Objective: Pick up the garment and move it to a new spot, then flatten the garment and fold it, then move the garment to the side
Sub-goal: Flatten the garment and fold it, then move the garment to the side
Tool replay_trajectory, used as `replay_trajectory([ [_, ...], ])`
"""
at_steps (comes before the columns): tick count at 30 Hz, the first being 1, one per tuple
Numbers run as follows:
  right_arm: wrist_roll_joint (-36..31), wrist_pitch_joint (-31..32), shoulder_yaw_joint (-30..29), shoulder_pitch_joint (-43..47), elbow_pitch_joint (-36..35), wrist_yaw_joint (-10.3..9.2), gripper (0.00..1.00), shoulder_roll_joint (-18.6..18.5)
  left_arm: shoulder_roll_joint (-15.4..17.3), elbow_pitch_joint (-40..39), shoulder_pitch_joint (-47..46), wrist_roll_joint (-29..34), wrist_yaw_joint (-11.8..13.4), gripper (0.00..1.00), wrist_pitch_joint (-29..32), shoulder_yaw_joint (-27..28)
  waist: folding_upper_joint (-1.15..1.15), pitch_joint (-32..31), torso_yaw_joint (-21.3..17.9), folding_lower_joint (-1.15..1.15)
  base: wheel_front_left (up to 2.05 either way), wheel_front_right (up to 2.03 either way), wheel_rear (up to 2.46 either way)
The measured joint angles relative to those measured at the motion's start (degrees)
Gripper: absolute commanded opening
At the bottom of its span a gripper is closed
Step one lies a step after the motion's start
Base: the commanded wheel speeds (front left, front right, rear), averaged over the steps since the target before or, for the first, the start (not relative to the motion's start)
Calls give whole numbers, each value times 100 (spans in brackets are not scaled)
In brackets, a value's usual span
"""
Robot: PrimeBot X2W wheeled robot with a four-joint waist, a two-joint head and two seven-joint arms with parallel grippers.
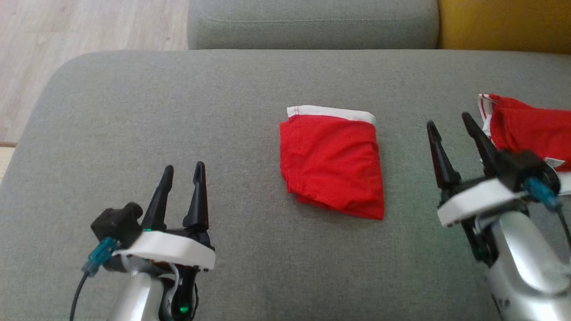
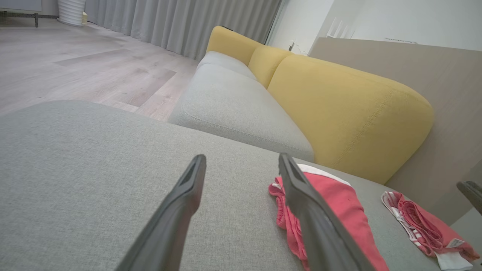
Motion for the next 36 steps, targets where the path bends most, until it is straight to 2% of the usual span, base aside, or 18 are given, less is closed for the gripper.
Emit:
replay_trajectory([
  [5,-953,-8,-777,765,-651,0,100,371,0,-62,177,115,0,100,0,36,0,43,-73,0,0,0,0],
  [10,-1233,-8,-1218,1156,-913,0,100,676,1,-157,312,212,0,100,0,47,0,83,-90,0,0,0,0],
  [16,-1413,-8,-1317,1201,-1027,0,100,776,1,-159,339,215,0,100,0,57,0,163,-66,0,0,0,0],
  [21,-1410,35,-1139,1155,-1026,0,100,829,1,-159,300,215,-7,100,0,40,0,298,21,0,0,0,0],
  [25,-1173,396,-931,973,-824,0,100,877,1,-153,152,214,-8,100,0,-7,0,449,140,0,0,0,0],
  [31,-865,871,-715,511,-286,0,100,888,-3,-105,5,189,-8,100,0,-186,0,693,411,0,0,0,0],
  [36,-590,1043,-848,255,242,0,100,894,-2,-33,-81,140,-5,100,0,-253,0,872,660,0,0,0,0],
])
